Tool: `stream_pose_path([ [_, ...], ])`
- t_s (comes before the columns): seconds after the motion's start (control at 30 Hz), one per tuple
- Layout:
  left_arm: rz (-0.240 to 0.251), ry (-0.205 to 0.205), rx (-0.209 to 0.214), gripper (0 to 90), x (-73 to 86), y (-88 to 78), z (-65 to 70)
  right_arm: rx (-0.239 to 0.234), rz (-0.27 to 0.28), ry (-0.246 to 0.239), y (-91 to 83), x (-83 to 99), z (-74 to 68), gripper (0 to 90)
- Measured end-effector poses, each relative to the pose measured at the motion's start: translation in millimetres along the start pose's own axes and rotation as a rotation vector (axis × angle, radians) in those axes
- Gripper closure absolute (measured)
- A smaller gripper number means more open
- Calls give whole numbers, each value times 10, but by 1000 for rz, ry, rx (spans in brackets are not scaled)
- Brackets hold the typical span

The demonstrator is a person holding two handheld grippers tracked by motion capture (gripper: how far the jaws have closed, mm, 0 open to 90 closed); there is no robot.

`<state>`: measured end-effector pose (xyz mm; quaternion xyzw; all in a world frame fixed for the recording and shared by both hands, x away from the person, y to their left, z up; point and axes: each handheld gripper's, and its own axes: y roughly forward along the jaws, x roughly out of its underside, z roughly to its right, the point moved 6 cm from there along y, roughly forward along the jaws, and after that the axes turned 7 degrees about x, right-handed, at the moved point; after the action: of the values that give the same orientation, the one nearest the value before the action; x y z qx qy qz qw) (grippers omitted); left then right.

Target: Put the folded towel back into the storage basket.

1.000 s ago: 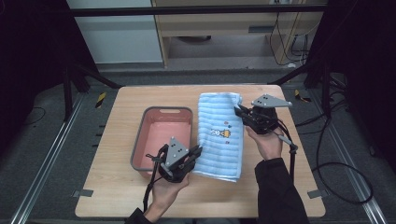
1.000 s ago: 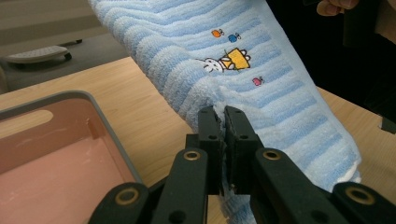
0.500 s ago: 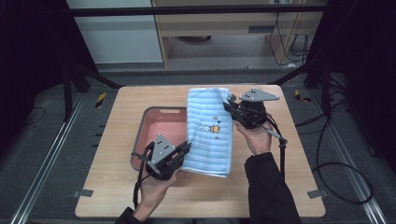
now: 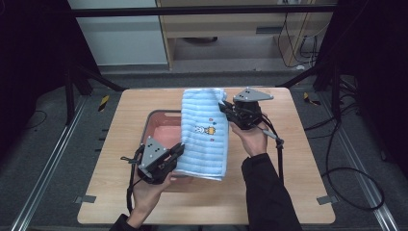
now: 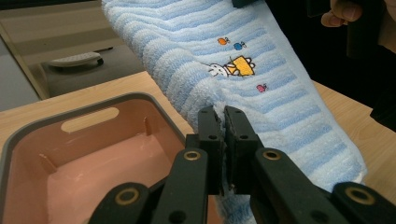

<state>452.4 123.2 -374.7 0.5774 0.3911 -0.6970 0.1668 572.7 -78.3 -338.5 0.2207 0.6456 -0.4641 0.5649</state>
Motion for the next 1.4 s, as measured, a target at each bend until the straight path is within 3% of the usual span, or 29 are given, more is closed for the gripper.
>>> stream_pose_path([
  [0.5,11,-38,-54,860,69,-196,-292,-31,3,-15,252,-142,-261,825],
  [1.4,2,-61,-110,860,167,-302,-582,-65,9,-6,604,-202,-494,825],
])
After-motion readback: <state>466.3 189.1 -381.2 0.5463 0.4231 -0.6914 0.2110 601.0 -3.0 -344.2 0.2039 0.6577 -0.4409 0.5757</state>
